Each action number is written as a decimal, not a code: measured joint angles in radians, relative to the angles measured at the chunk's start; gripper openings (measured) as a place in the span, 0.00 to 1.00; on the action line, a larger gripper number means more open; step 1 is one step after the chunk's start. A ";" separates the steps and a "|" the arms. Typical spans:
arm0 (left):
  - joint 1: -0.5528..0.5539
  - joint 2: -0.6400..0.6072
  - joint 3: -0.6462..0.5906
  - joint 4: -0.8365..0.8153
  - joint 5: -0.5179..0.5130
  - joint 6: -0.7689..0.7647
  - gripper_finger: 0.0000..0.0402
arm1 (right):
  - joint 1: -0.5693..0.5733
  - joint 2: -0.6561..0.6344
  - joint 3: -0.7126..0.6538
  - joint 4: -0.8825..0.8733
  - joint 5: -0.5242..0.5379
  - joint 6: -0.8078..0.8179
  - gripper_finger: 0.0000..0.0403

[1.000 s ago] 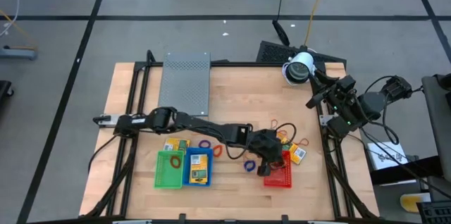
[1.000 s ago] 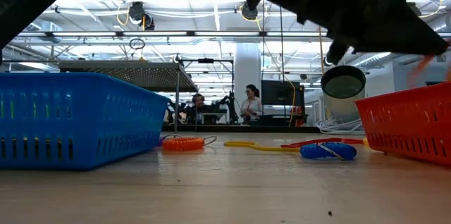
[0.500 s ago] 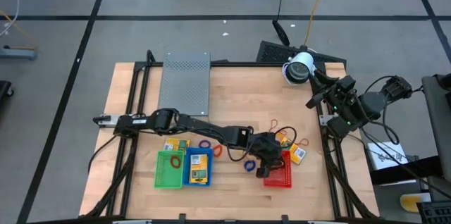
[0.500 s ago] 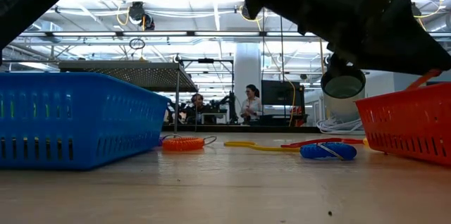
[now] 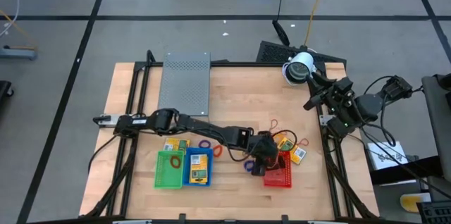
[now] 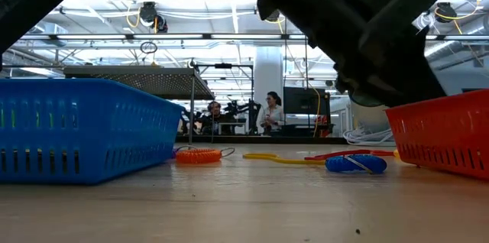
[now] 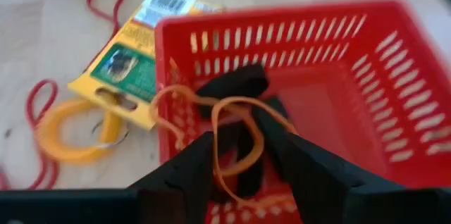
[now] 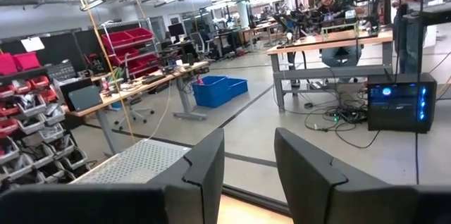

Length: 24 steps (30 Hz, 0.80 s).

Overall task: Pick & Place Office Desk Supplies
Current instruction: Put the orange rubber band into the red bin, then put the crayon into the blue bin

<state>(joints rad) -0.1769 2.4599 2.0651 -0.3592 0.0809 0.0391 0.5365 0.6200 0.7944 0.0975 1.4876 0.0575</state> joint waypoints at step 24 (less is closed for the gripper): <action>-0.006 -0.083 0.001 0.020 -0.121 0.044 0.46 | 0.000 0.045 0.000 0.003 -0.056 0.101 0.29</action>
<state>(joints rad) -0.1834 2.3768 2.0663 -0.3393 -0.0400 0.0835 0.5369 0.6650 0.7944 0.1005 1.4318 0.1586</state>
